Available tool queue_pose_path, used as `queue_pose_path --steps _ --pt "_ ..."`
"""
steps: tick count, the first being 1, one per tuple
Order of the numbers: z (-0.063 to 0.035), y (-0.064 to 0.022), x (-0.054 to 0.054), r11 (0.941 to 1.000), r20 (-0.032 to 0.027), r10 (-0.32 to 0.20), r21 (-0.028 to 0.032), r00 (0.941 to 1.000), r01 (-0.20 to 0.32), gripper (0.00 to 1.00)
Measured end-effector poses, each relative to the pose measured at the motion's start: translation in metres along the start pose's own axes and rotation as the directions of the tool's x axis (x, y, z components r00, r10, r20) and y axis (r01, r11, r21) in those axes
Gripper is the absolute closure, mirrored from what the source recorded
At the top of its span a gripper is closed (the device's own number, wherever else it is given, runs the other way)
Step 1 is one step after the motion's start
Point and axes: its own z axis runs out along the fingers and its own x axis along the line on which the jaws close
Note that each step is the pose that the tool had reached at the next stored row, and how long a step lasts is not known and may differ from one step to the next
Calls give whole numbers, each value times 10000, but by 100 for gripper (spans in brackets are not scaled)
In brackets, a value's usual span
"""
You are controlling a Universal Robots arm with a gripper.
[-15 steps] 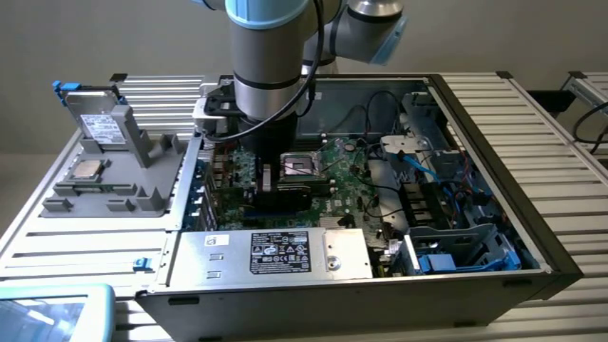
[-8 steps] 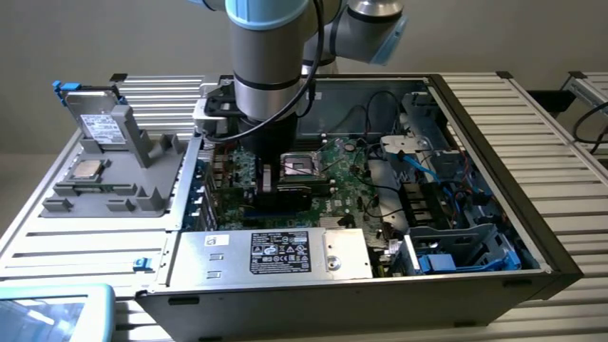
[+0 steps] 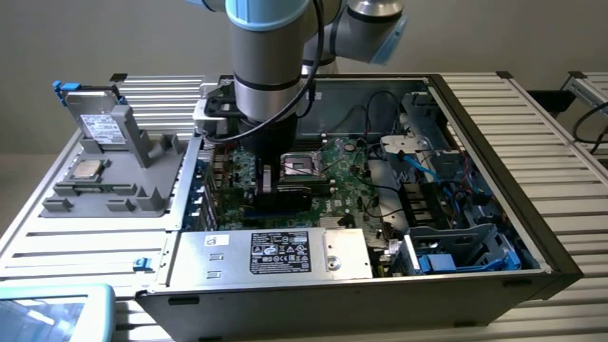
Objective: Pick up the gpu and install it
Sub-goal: 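Insert the gpu into the slot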
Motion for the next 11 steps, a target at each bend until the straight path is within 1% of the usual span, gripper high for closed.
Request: queue_pose_path --steps 7,11 --pt "19 -2 1 10000 10 -1 6 10000 1 73" --pt "15 -2 2 10000 1 -1 0 10000 1 73"
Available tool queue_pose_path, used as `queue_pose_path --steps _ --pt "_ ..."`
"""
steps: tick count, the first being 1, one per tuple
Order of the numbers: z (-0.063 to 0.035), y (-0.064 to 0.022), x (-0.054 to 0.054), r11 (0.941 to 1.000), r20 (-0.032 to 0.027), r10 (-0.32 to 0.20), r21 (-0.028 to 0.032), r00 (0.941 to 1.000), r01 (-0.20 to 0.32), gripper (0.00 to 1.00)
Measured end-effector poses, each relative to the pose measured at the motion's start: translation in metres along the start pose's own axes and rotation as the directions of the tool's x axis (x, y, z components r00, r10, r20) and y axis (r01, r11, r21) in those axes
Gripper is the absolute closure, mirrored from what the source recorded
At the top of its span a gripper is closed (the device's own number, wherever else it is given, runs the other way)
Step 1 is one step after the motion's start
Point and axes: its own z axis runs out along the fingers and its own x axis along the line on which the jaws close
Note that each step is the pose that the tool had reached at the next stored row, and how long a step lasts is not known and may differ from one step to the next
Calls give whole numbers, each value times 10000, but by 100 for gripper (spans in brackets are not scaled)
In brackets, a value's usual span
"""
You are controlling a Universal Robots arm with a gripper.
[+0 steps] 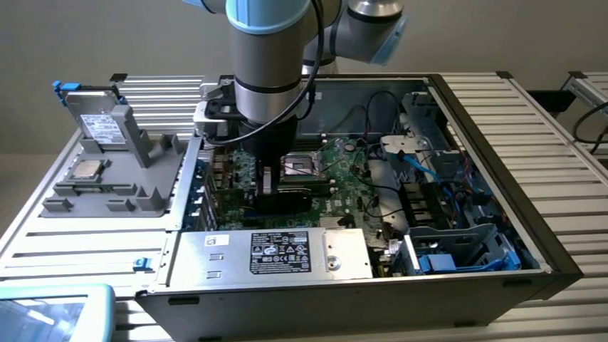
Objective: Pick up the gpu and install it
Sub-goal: 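Insert the gpu into the slot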
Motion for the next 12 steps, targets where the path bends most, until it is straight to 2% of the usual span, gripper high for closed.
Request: queue_pose_path --steps 12 --pt "0 0 -1 10000 1 1 1 10000 -1 73"
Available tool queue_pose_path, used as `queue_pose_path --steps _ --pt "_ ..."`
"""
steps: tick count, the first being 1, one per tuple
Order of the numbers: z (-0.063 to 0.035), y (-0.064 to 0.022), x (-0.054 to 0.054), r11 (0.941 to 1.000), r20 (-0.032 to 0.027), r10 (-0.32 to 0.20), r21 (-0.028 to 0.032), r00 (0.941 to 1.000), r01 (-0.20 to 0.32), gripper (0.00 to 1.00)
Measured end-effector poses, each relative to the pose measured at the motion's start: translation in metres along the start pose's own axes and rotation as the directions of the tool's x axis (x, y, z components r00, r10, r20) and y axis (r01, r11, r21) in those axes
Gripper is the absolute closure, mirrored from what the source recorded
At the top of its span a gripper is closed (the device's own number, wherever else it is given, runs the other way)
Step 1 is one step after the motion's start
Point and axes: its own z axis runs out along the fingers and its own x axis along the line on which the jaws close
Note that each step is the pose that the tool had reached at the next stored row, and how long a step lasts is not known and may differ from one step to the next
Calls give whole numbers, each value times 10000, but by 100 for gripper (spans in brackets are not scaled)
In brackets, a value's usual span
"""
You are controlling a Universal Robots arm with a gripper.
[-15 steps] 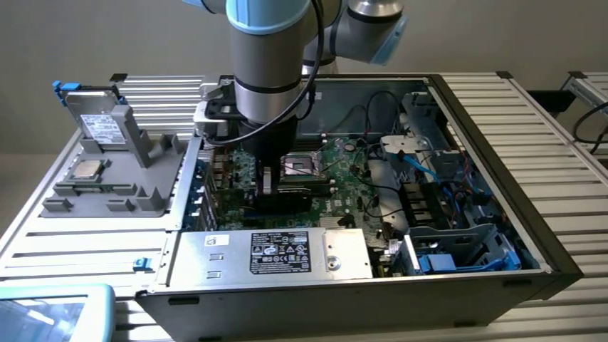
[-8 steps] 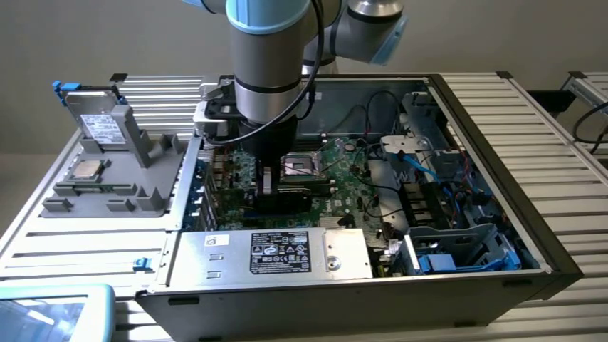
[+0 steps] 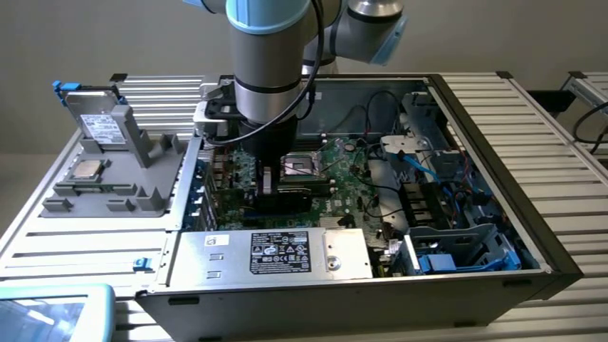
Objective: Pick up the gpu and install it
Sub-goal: 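Insert the gpu into the slot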
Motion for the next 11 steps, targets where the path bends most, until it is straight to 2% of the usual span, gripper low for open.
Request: queue_pose_path --steps 7,9,11 --pt "0 0 0 10000 0 0 0 10000 0 73" --pt "6 1 -3 10000 22 4 3 10000 -4 72" --pt "4 0 -2 10000 8 2 4 10000 -2 60"
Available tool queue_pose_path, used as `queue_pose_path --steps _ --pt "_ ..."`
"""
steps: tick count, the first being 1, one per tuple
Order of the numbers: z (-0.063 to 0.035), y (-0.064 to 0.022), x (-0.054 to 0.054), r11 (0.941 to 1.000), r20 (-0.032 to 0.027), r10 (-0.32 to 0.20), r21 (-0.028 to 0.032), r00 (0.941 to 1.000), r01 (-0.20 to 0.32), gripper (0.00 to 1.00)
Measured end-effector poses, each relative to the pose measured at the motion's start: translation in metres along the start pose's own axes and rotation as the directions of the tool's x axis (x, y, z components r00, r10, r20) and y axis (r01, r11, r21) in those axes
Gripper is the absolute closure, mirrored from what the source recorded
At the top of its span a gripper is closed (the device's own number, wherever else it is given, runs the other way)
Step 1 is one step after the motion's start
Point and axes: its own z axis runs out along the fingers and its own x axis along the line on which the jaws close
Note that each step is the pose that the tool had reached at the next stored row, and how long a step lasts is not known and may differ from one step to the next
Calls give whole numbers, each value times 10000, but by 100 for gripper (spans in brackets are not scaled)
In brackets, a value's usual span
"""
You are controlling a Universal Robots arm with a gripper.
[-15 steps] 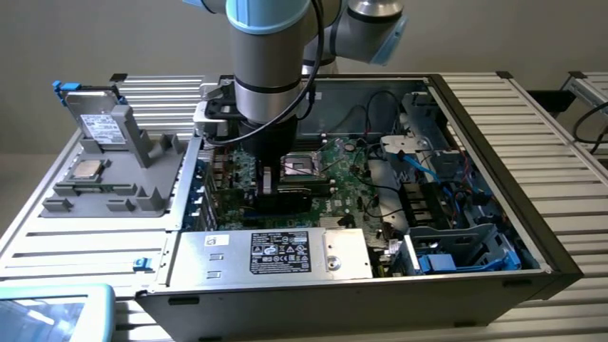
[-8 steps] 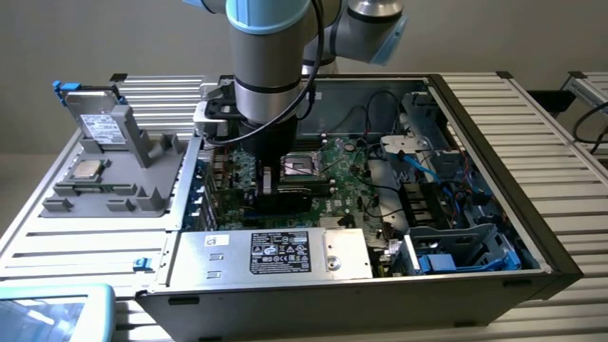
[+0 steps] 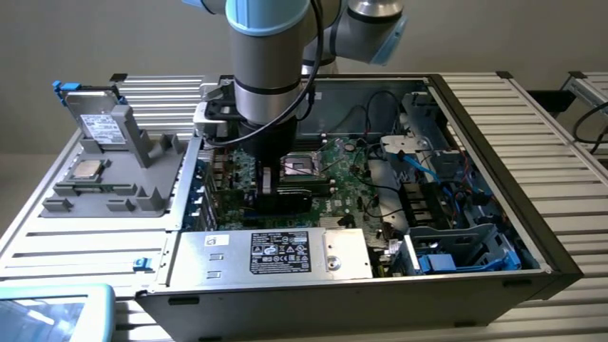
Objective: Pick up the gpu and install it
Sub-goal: 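Insert the gpu into the slot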
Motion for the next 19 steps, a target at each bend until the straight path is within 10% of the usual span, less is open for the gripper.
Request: queue_pose_path --steps 6,12,19 --pt "-24 1 2 10000 -12 -2 -7 10000 2 35" --pt "-292 14 2 10000 -6 -2 -3 10000 2 35" --pt "-503 24 3 10000 -21 -3 -4 10000 3 62"
